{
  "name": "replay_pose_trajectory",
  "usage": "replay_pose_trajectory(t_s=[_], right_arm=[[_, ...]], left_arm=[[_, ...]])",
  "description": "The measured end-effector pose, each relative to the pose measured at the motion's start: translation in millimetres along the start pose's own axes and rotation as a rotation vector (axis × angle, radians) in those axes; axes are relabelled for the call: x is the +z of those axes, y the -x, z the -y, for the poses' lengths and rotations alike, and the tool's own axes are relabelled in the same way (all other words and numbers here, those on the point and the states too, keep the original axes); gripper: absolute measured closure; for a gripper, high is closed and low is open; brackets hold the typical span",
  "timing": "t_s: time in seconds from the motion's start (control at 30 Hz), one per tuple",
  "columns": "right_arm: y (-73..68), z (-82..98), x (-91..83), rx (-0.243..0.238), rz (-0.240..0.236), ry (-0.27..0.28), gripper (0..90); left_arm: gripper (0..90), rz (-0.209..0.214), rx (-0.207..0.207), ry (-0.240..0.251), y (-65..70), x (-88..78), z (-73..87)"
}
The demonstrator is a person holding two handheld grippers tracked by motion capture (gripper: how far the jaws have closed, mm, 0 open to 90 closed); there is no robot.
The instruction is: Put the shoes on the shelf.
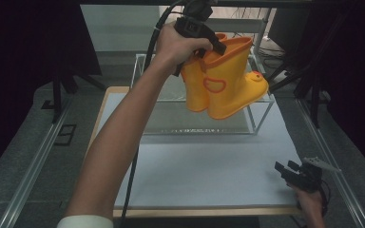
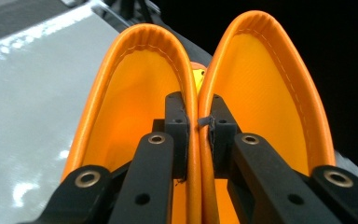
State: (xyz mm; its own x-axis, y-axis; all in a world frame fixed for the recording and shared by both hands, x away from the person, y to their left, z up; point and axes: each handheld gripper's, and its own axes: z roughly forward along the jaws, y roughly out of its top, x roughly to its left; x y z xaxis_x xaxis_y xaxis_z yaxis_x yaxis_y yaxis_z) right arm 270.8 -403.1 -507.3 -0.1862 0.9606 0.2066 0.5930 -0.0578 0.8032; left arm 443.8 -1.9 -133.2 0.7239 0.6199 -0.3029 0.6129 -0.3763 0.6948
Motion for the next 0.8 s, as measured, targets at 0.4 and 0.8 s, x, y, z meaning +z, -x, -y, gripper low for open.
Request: replay_pose_trajectory(t_s=[0.4, 0.8], right_arm=[[0.8, 0.4, 0.0, -0.001, -0.001, -0.001, 37.1], [-1.3, 1.0, 1.5, -0.012, -0.009, -0.005, 37.1]], left_arm=[[82.4, -0.119, -0.155, 0.063, -43.3, 1.9, -12.6], [82.4, -0.285, -0.305, 0.08, -81.3, 22.3, -15.3]])
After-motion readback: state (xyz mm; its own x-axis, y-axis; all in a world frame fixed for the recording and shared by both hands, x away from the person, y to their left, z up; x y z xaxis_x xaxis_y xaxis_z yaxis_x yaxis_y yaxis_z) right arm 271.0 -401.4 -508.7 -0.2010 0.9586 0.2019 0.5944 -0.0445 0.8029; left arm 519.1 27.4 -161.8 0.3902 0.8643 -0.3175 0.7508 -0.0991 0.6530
